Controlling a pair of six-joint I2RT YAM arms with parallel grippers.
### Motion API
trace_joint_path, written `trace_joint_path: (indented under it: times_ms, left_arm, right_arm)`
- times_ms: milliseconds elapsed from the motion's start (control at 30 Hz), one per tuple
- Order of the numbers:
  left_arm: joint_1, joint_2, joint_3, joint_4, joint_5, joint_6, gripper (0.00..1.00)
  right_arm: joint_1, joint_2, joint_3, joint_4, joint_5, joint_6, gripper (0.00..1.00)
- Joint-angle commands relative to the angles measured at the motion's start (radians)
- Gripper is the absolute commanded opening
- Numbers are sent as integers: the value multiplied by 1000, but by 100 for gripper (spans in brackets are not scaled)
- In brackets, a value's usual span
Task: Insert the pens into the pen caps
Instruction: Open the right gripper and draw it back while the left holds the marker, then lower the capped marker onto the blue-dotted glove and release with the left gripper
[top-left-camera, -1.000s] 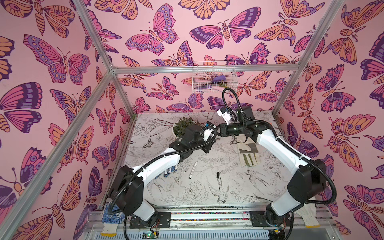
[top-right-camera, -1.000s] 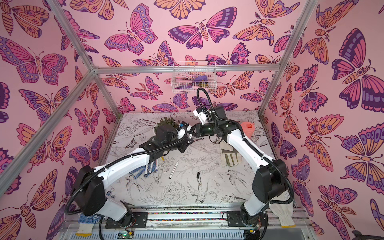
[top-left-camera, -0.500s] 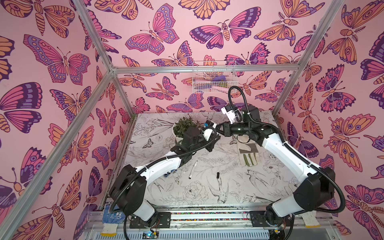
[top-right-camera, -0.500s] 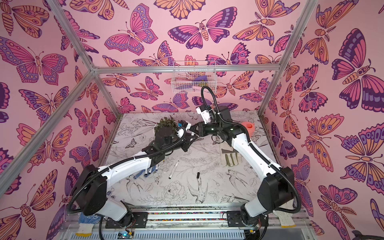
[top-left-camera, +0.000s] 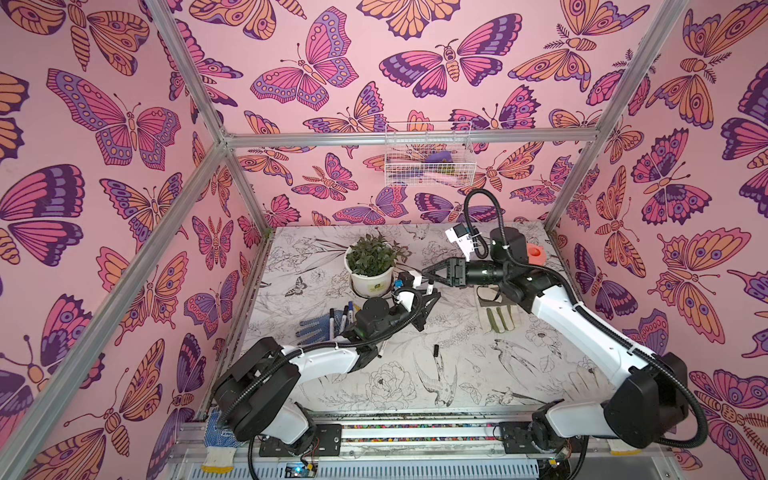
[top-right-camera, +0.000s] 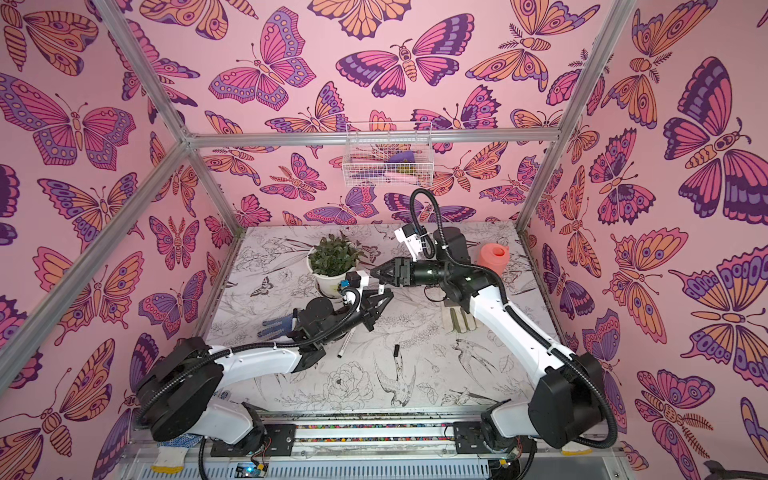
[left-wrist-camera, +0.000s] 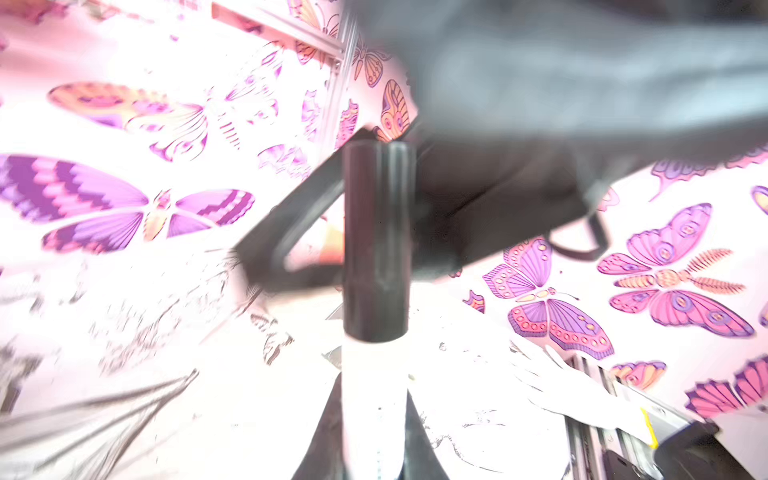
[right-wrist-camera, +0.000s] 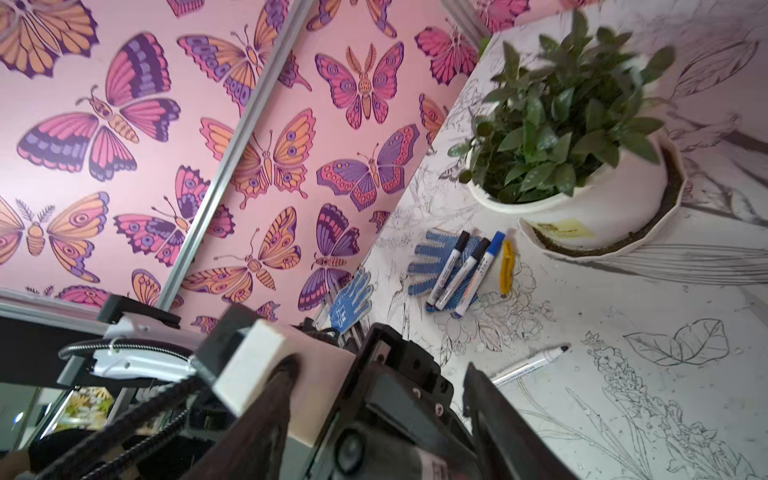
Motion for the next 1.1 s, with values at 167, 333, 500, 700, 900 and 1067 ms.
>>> trace_joint_path:
  times_ms: [167,333,500,700,900,1067]
  left_arm:
    - [67,-83,-144,51,-235,-156,0]
    - [178,-374,-133,-673,-406,-338,0]
    - [298,-517,-101,-1168,-441,-352,0]
    - [471,-516,-90,-1353,-390,-346,0]
    - [609,-357,-23,-1426,-325,-226,0]
    - [690,-171,36,-1428,-227,-208,0]
  right_arm:
    - [-76,-101,-53,132,118,81,67]
    - [-94,-94,-48,62,133,42,66]
    - [-93,-60,-44,60,126,42,65]
    - [-93,-34,-34,84,114,66,64]
    - [-94,-34,-25,57,114,44,64]
    - [-93,-43,-18,18,124,17,64]
